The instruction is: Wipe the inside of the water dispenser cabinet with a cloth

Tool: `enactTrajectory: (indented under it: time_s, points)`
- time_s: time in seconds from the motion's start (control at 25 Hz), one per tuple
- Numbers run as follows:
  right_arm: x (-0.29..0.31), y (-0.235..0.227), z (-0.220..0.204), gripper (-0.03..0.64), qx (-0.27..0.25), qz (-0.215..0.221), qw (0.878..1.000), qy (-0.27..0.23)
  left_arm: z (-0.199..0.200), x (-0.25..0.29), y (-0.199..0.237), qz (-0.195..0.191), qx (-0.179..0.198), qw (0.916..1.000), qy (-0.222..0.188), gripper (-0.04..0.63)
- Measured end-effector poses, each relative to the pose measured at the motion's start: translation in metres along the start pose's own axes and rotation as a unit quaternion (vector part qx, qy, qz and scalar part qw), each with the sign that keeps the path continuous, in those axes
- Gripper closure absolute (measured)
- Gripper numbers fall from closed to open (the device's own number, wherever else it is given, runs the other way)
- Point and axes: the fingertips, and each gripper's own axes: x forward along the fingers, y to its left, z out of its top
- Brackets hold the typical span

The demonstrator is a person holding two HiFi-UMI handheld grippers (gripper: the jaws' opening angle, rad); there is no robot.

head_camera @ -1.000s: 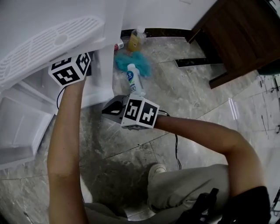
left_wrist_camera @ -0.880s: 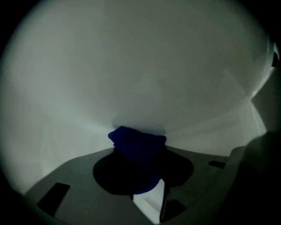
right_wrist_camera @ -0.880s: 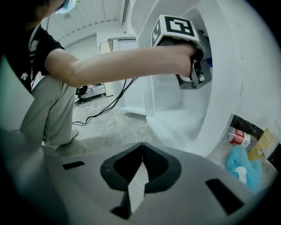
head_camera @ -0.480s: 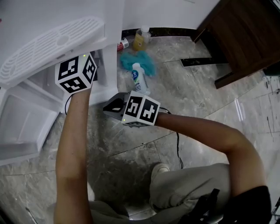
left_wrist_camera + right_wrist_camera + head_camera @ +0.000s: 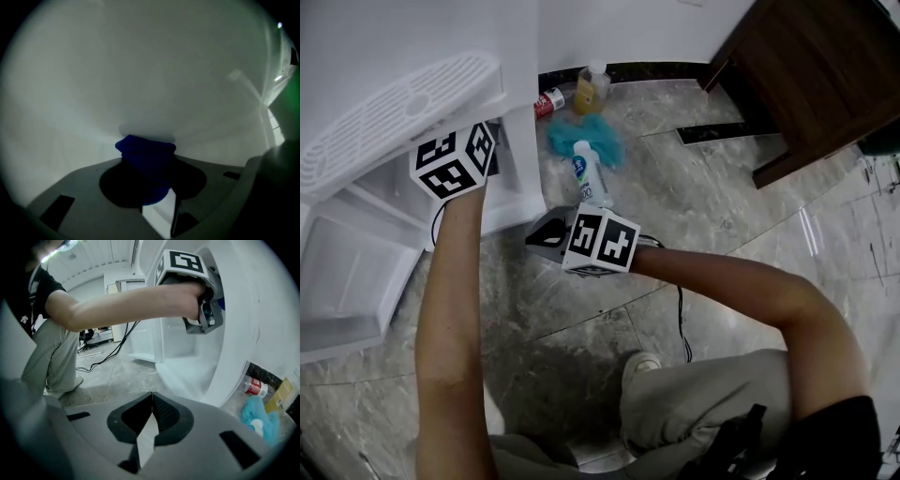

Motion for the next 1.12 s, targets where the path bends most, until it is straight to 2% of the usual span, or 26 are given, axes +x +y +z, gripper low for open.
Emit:
enactTrajectory:
  time_s: [0.28, 0.52, 0.64, 0.8, 0.88, 0.96, 1.12]
  points:
    - [0.008, -0.008, 0.004, 0.618, 0.018, 0.002, 1.000, -0.007, -0.001, -0.003, -0.001, 0.003, -0.007, 0.9999, -0.008, 0.452]
    - [0.002, -0.009, -0.004, 0.618, 0.027, -0.001, 1.000, -0.004, 0.003, 0.010, 0.006, 0.000, 0.017, 0.9999, 0.000, 0.453]
    - [0.000, -0.014, -0.004, 0.618, 0.032, -0.009, 0.999, -0.003, 0.003, 0.008, 0.003, -0.018, 0.029, 0.9993, 0.013, 0.453]
    - [0.008, -0.018, 0.012, 0.618, 0.036, -0.010, 0.999, -0.010, -0.005, -0.004, -0.005, -0.066, 0.070, 0.9943, 0.046, 0.451]
    - [0.016, -0.013, 0.023, 0.618, 0.029, -0.003, 0.999, -0.013, -0.008, -0.018, -0.012, -0.096, 0.094, 0.9891, 0.060, 0.451]
    - [0.023, -0.006, 0.034, 0.618, 0.026, 0.004, 1.000, -0.017, -0.012, -0.037, -0.021, -0.133, 0.135, 0.9791, 0.075, 0.451]
    - [0.032, -0.005, 0.062, 0.618, 0.037, 0.005, 0.999, -0.040, -0.022, -0.092, -0.029, -0.211, 0.210, 0.9476, 0.117, 0.451]
